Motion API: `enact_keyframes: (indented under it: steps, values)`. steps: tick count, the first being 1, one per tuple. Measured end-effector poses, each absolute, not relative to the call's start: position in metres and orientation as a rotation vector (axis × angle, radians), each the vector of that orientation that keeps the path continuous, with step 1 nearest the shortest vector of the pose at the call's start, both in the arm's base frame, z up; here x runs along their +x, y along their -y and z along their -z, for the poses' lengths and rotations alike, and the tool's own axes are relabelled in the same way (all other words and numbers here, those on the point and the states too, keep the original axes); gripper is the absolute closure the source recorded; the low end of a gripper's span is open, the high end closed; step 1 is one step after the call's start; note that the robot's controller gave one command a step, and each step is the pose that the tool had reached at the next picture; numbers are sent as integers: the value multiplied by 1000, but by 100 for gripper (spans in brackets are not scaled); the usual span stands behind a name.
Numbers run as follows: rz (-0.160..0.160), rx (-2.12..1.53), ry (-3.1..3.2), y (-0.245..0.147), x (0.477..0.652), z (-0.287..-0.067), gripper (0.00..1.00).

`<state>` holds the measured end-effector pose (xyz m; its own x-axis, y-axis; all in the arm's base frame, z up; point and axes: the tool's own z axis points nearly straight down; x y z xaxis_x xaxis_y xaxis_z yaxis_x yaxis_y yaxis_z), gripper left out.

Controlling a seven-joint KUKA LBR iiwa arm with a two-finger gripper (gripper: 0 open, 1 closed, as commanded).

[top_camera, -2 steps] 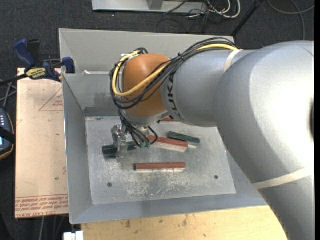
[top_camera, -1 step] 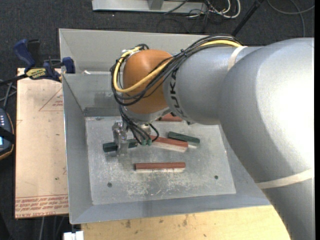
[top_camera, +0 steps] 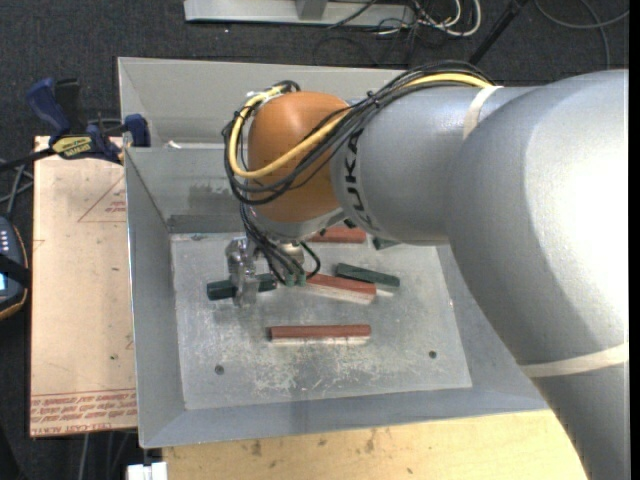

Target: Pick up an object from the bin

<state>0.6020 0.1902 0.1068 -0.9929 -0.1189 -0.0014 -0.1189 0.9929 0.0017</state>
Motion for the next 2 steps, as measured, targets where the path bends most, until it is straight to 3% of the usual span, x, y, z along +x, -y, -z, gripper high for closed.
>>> enact_keyframes:
  steps: [2]
  values:
    - [-3,-186,-3135,-190,602,-130,100]
